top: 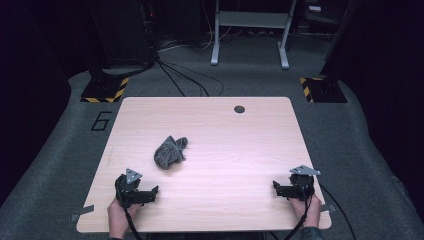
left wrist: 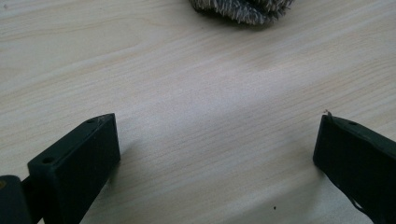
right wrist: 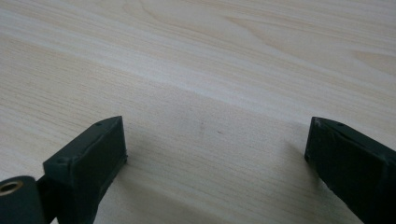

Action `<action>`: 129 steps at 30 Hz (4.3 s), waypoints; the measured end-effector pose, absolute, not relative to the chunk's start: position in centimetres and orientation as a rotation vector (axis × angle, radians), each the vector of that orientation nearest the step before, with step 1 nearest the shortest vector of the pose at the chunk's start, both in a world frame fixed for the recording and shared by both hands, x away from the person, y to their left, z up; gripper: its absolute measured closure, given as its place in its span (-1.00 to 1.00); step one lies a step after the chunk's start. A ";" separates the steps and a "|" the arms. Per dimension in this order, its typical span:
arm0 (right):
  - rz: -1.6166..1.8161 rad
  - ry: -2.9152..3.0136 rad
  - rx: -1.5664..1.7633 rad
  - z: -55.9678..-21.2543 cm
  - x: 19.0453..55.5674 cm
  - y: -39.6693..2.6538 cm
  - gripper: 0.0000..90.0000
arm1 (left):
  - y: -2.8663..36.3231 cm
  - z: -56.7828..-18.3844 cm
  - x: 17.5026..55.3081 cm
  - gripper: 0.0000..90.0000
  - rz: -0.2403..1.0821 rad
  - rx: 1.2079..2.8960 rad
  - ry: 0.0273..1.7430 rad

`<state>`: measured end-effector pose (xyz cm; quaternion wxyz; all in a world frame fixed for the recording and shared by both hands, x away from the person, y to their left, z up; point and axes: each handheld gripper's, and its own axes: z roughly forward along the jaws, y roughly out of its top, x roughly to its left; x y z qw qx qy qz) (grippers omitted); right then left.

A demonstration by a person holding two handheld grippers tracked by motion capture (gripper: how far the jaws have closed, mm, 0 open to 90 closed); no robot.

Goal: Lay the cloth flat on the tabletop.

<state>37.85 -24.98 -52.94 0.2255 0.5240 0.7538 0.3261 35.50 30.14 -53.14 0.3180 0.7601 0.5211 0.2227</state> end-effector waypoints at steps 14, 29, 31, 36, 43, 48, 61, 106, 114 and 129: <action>0.895 2.074 1.447 -52.9 37.9 -25.0 -0.88 | 30.3 -53.1 35.7 -0.99 0.574 2.020 1.337; 0.896 2.070 1.451 -52.9 37.9 -25.0 -0.88 | 30.5 -52.9 35.7 -0.90 0.558 2.002 1.332; 0.901 2.062 1.452 -52.9 38.0 -25.0 -0.88 | 30.4 -52.4 35.8 -0.90 0.566 2.002 1.325; 0.890 2.064 1.454 -52.9 38.0 -25.1 -0.88 | 30.4 -51.3 36.5 -0.92 0.555 1.994 1.316; 0.888 2.060 1.460 -52.9 38.0 -25.1 -0.88 | 29.5 -49.8 37.9 -0.91 0.549 1.985 1.280; 0.888 2.059 1.459 -52.9 38.0 -25.1 -0.88 | 28.7 -48.7 39.2 -0.96 0.589 1.994 1.257; 0.888 2.058 1.459 -52.9 38.0 -25.1 -0.88 | 26.2 -47.5 43.0 -0.97 0.552 2.039 1.217; 0.897 2.048 1.470 -52.9 37.9 -25.0 -0.86 | 25.7 -48.9 43.1 0.34 0.558 1.947 1.240; 0.896 2.050 1.469 -52.9 37.9 -25.0 -0.86 | 24.6 -47.2 42.2 0.34 0.554 1.943 1.172; 0.897 2.048 1.470 -52.9 37.9 -25.0 -0.85 | 22.1 -45.0 40.6 0.35 0.526 1.921 1.046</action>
